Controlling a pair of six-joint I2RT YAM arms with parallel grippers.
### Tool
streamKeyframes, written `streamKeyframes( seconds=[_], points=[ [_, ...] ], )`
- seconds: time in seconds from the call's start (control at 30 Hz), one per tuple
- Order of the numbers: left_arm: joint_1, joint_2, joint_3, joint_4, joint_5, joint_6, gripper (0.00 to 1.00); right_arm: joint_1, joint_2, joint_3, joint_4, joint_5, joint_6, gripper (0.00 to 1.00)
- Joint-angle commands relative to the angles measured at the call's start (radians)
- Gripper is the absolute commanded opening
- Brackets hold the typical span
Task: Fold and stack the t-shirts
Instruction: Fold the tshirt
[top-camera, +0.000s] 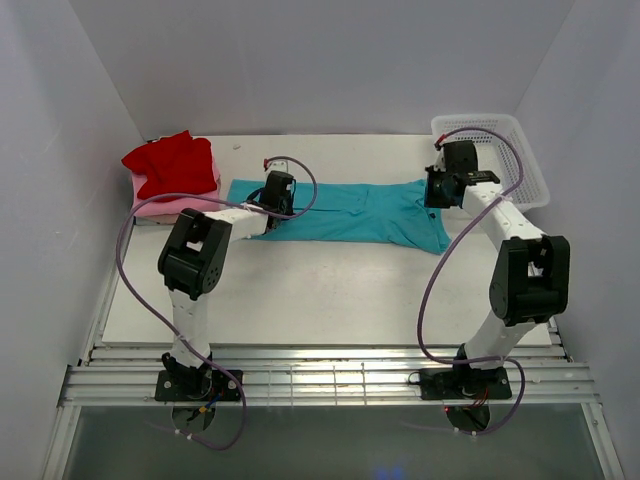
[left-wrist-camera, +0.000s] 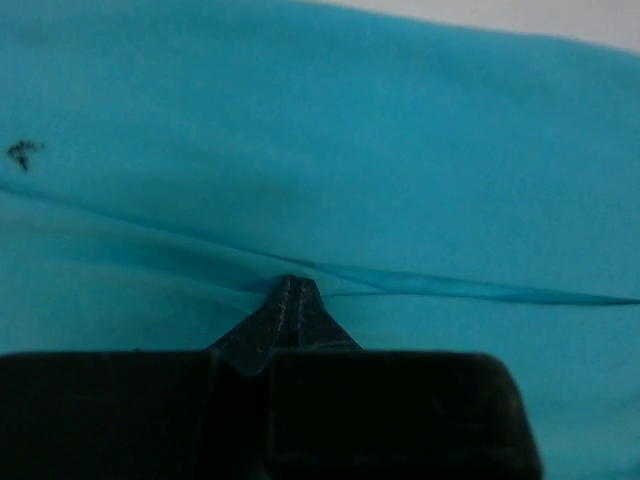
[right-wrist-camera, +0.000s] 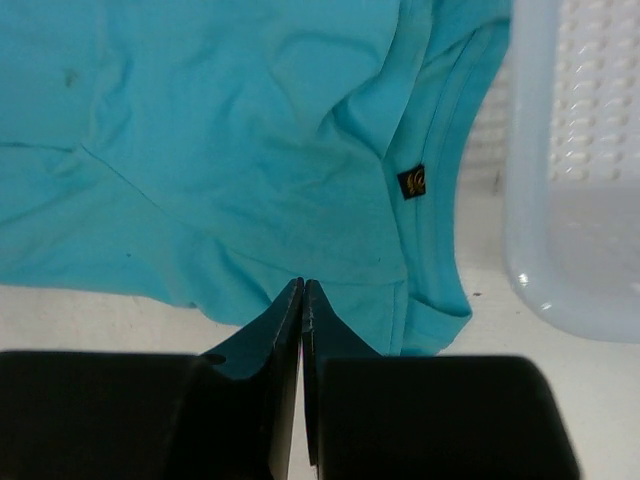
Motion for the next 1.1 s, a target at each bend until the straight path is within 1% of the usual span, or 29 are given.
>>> streamKeyframes(
  seconds=[0.0,0.07,0.1,0.3,0.37,0.53,0.57,0.73,0.87,0.9,1.0,1.07],
  points=[
    [-0.006,-0.011,-0.013,-0.079,-0.071,0.001,0.0,0.018,0.042,-0.029,-0.046,-0.014,0.026,0.08],
    [-0.007,0.003,-0.024,-0.096,-0.081,-0.01,0.0,0.022,0.063,-0.031,-0.068,-0.014,0.024,0.08],
    [-0.006,0.006,-0.039,-0.102,-0.085,-0.013,0.0,0.028,0.083,-0.029,-0.074,0.019,0.024,0.08],
    [-0.006,0.032,-0.078,-0.14,-0.077,-0.039,0.0,0.036,0.155,-0.032,-0.115,0.039,0.021,0.08],
    [-0.007,0.026,-0.117,-0.14,-0.068,-0.061,0.0,0.039,0.174,-0.035,-0.123,0.039,0.023,0.08],
    [-0.01,-0.041,-0.229,-0.125,-0.037,-0.111,0.0,0.044,0.255,-0.003,-0.152,0.064,0.029,0.08],
    [-0.018,-0.055,-0.272,-0.122,-0.04,-0.127,0.0,0.044,0.269,0.008,-0.158,0.073,0.029,0.08],
    [-0.033,-0.138,-0.386,-0.114,-0.028,-0.173,0.0,0.047,0.364,0.095,-0.196,0.116,0.029,0.08],
    [-0.067,-0.208,-0.493,-0.105,-0.008,-0.216,0.0,0.047,0.416,0.159,-0.216,0.148,0.027,0.08],
    [-0.093,-0.224,-0.542,-0.101,-0.005,-0.228,0.0,0.047,0.437,0.175,-0.226,0.154,0.027,0.08],
    [-0.162,-0.294,-0.617,-0.1,-0.005,-0.292,0.0,0.047,0.494,0.265,-0.256,0.179,0.027,0.08],
    [-0.226,-0.349,-0.69,-0.1,0.003,-0.358,0.0,0.047,0.526,0.356,-0.278,0.184,0.029,0.08]
  ],
)
